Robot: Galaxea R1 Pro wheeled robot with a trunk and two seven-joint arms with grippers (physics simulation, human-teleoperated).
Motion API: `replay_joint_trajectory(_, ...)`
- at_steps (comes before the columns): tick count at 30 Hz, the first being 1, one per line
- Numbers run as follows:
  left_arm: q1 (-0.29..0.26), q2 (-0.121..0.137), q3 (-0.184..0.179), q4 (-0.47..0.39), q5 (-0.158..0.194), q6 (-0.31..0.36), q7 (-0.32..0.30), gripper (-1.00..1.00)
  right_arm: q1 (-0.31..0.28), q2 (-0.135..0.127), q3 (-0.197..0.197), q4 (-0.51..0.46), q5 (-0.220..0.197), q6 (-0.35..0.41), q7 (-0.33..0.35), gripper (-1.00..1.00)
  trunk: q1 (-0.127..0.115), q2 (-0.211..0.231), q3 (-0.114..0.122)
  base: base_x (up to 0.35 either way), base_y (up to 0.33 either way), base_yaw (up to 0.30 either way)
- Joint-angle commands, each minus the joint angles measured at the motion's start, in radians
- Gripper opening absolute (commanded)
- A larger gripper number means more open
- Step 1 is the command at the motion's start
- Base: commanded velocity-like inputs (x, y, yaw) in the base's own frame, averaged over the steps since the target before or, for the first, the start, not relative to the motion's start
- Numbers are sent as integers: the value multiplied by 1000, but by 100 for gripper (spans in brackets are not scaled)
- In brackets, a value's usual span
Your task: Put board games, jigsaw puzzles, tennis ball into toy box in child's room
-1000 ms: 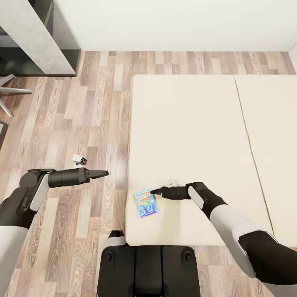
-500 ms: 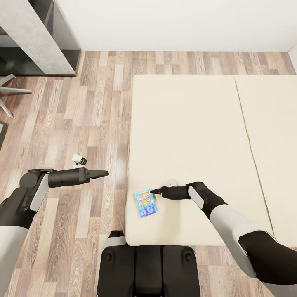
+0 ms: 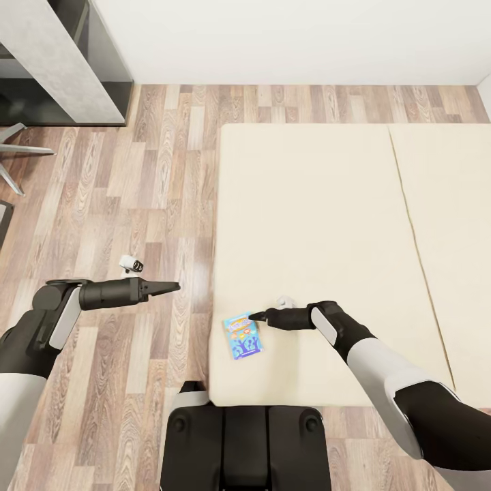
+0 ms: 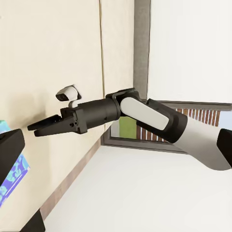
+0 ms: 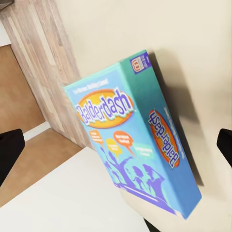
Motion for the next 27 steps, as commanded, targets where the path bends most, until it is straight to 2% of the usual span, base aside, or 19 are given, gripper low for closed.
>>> replay_joint_trajectory(1, 0, 1, -1, 0, 3, 8, -1, 100, -1, 0, 4, 0, -4, 4, 0, 100, 1, -2, -1, 0, 125, 0)
replay_joint_trajectory(17, 0, 2, -1, 0, 3, 8, -1, 100, -1, 0, 3, 2, -4, 8, -3, 100, 1, -2, -1, -11, 94, 0)
replay_joint_trajectory(27, 0, 2, -1, 0, 3, 8, -1, 100, -1, -2, 2, 27, -4, 9, -3, 100, 1, -2, -1, -4, 19, 0)
